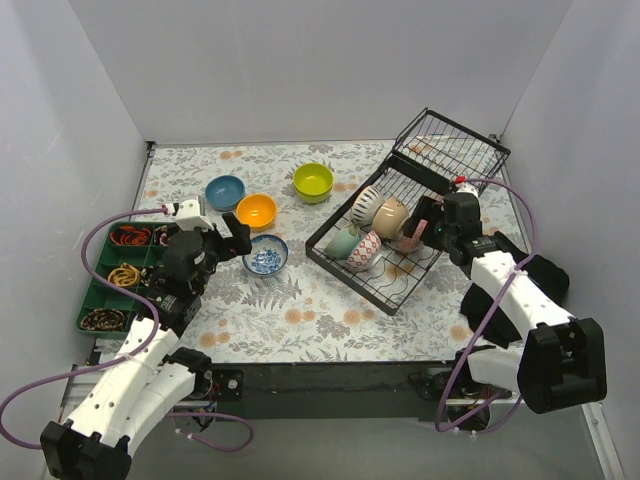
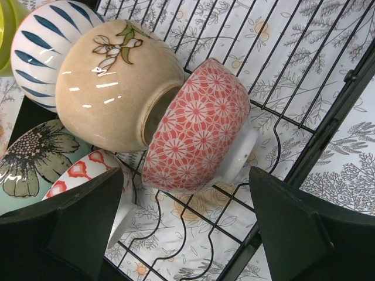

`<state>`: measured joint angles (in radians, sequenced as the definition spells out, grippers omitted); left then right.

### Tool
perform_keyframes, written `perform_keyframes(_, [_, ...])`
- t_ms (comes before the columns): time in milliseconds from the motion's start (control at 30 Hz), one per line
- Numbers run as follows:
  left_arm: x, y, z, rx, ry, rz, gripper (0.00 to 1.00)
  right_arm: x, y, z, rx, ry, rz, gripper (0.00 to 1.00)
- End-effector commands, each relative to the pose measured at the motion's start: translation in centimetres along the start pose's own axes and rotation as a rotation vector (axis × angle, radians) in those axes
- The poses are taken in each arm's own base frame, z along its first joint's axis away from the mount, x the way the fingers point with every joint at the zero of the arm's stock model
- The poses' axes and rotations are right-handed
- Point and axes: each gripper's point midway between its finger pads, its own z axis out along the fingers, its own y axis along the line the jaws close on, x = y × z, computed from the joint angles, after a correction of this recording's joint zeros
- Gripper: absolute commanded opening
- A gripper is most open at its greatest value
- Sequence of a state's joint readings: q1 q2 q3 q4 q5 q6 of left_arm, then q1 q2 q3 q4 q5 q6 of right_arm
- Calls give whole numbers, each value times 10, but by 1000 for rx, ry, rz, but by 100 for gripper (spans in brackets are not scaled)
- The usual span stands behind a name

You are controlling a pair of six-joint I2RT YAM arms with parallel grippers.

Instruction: Unload the bowls from the dish rack

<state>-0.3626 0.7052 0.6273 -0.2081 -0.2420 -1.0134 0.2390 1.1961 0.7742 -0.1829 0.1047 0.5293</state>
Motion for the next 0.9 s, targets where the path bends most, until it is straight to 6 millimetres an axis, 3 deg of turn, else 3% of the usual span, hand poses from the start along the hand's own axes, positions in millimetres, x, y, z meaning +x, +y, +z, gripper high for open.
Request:
perform_keyframes(0, [-4,-4,0,23,-9,5,98,4,0,10,-17,5,56,96])
perform_keyframes(300, [-2,-4,1,19,-1,7,98,21,-3,23,-44,38,104,88])
perform_keyframes(500, [-2,-4,1,22,0,7,98,20,-2,24,-53,27,111,76])
perform_keyframes(700, [0,-5,2,30,10,8,98,13,-1,20,-57,0,90,56])
perform_keyframes(833, [2,-7,3,37,17,8,98,6,-3,13,-48,-33,73,27])
perform_keyframes(867, [3,-7,4,37,21,10,98,3,-3,9,-46,-44,69,24])
